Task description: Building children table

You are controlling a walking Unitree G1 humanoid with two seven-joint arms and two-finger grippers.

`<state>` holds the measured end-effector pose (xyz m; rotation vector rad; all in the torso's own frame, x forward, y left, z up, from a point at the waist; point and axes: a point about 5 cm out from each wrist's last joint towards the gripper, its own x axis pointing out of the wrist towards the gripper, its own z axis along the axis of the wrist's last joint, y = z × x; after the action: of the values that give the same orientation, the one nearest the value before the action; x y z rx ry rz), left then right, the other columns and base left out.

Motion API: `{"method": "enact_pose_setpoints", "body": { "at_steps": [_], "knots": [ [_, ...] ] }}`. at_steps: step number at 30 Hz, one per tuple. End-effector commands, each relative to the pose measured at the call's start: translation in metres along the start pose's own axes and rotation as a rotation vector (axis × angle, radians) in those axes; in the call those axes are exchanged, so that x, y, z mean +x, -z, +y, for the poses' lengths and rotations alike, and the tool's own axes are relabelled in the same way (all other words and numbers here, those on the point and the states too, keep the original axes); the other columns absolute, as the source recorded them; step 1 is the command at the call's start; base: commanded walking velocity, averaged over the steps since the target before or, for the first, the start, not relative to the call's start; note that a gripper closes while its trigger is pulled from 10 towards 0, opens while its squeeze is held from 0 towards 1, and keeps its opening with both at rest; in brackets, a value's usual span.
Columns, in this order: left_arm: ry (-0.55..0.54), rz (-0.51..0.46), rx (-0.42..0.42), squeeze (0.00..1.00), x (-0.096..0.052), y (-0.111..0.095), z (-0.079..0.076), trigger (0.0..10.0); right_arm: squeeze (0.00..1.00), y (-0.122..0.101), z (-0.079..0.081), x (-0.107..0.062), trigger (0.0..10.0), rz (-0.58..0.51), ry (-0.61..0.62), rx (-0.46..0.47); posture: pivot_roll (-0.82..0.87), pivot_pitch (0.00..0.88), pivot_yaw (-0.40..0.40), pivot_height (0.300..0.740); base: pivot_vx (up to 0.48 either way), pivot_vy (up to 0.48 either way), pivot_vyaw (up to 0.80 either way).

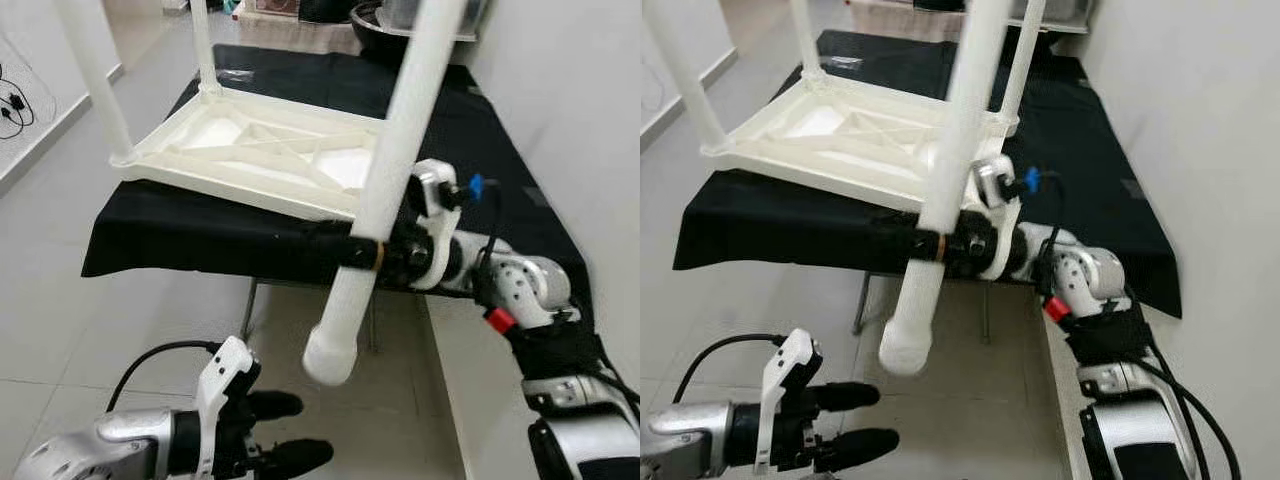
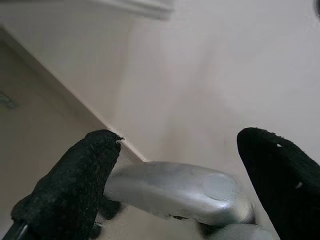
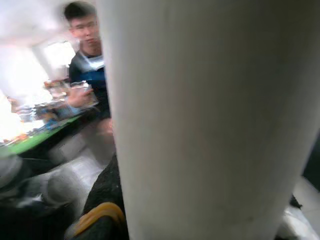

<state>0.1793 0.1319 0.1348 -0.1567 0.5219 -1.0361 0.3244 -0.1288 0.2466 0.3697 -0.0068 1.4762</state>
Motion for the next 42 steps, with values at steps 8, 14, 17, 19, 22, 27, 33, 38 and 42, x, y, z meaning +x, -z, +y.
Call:
{"method": "enact_pose_setpoints", "body": {
  "at_steps": [8, 14, 17, 19, 22, 27, 33, 38, 42],
  "knots": [
    [-0.451, -0.257, 0.072, 0.00, 0.008, -0.019, 0.019, 10.0, 0.00, -0.047, -0.036, -0.030, 10.0, -0.231, 0.878, -0.390, 0.11, 0.079, -0.097, 0.740, 0.000, 0.000, 0.00],
    [-0.599, -0.356, 0.073, 0.00, 0.014, -0.027, 0.018, 10.0, 0.00, -0.039, -0.024, -0.028, 10.0, -0.323, 1.030, -0.495, 0.11, 0.070, -0.096, 0.740, 0.000, 0.000, 0.00],
    [-0.631, -0.382, 0.061, 0.00, 0.017, -0.026, 0.015, 10.0, 0.00, -0.033, -0.020, -0.026, 10.0, -0.341, 1.064, -0.532, 0.11, 0.069, -0.099, 0.740, 0.000, 0.000, 0.16],
    [-0.648, -0.386, 0.063, 0.00, 0.019, -0.025, 0.014, 10.0, 0.00, -0.031, -0.020, -0.025, 10.0, -0.348, 1.083, -0.544, 0.11, 0.069, -0.099, 0.740, 0.000, 0.000, 0.48],
    [-0.680, -0.387, 0.072, 0.00, 0.023, -0.023, 0.012, 10.0, 0.00, -0.025, -0.019, -0.016, 10.0, -0.345, 1.104, -0.571, 0.12, 0.064, -0.102, 0.740, 0.000, 0.000, 0.80],
    [-0.719, -0.393, 0.058, 0.00, 0.025, -0.018, 0.013, 10.0, 0.00, -0.020, -0.017, -0.007, 10.0, -0.345, 1.113, -0.569, 0.12, 0.051, -0.111, 0.740, 0.000, 0.000, 0.64],
    [-0.728, -0.390, 0.052, 0.00, 0.027, -0.014, 0.014, 10.0, 0.00, -0.018, -0.017, -0.006, 10.0, -0.350, 1.120, -0.543, 0.11, 0.044, -0.118, 0.740, 0.163, 0.000, 0.00],
    [-0.725, -0.396, 0.038, 0.00, 0.030, -0.013, 0.014, 10.0, 0.00, -0.014, -0.017, -0.003, 10.0, -0.348, 1.112, -0.538, 0.11, 0.034, -0.122, 0.740, 0.376, 0.000, 0.00],
    [-0.720, -0.393, 0.042, 0.00, 0.031, -0.012, 0.014, 10.0, 0.00, -0.013, -0.018, -0.001, 10.0, -0.344, 1.111, -0.538, 0.11, 0.037, -0.123, 0.740, 0.394, 0.000, 0.00]
  ]
}}
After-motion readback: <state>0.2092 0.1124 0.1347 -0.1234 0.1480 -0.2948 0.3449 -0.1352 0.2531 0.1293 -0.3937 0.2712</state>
